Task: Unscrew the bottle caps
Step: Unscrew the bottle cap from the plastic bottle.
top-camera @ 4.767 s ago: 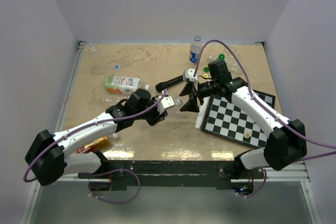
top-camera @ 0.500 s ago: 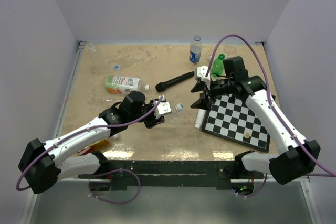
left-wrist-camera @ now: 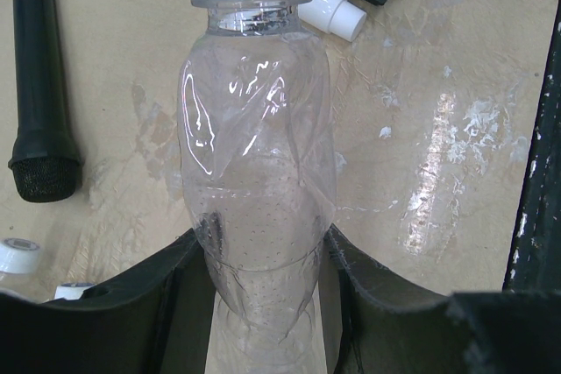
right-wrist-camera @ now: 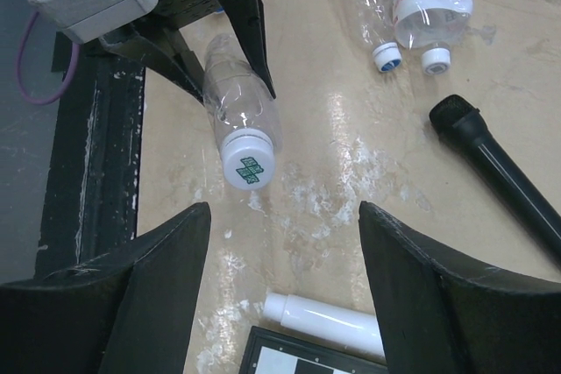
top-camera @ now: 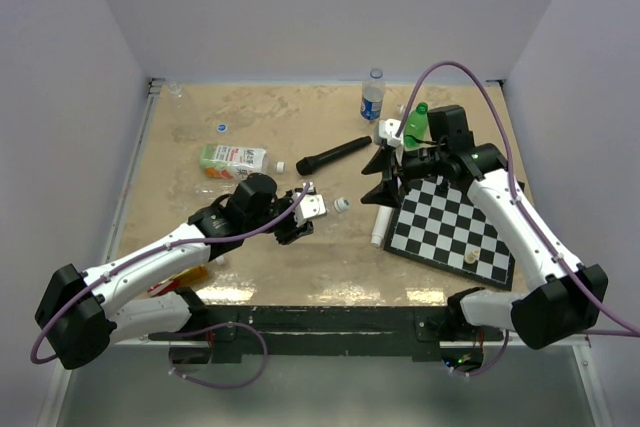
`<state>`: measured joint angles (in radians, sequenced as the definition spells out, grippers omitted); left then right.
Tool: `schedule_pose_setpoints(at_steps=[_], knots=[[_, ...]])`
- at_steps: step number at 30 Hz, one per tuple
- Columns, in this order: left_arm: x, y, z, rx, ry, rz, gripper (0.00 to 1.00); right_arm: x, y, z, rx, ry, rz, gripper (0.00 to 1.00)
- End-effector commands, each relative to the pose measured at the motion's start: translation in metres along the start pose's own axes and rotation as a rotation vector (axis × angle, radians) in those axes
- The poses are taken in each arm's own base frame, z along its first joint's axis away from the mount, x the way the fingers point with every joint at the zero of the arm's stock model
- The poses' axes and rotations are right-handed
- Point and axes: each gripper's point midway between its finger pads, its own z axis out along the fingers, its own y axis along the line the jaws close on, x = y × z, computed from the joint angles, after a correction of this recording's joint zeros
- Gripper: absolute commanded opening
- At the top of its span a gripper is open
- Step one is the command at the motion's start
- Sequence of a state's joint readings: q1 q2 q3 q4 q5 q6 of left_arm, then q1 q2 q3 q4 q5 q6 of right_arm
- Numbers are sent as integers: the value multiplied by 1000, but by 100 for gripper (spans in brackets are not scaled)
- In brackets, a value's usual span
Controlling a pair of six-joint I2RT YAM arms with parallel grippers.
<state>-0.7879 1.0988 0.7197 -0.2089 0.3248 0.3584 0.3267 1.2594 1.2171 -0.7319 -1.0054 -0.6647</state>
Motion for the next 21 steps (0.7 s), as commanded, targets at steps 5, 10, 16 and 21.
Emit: schedule_pose_setpoints(at_steps=[5, 10, 16, 21], knots=[[-7, 0, 0, -6, -30, 3, 2, 5, -2, 13, -69, -28, 79, 72], [-7, 1, 0, -8, -31, 3, 2, 14, -2, 24, -110, -14, 118, 71], [-7, 1, 1, -12, -28, 0, 2, 15, 14, 46, -191, 24, 96, 70], [-5, 3, 1, -18, -24, -2, 2, 16, 14, 49, -200, 32, 97, 66]])
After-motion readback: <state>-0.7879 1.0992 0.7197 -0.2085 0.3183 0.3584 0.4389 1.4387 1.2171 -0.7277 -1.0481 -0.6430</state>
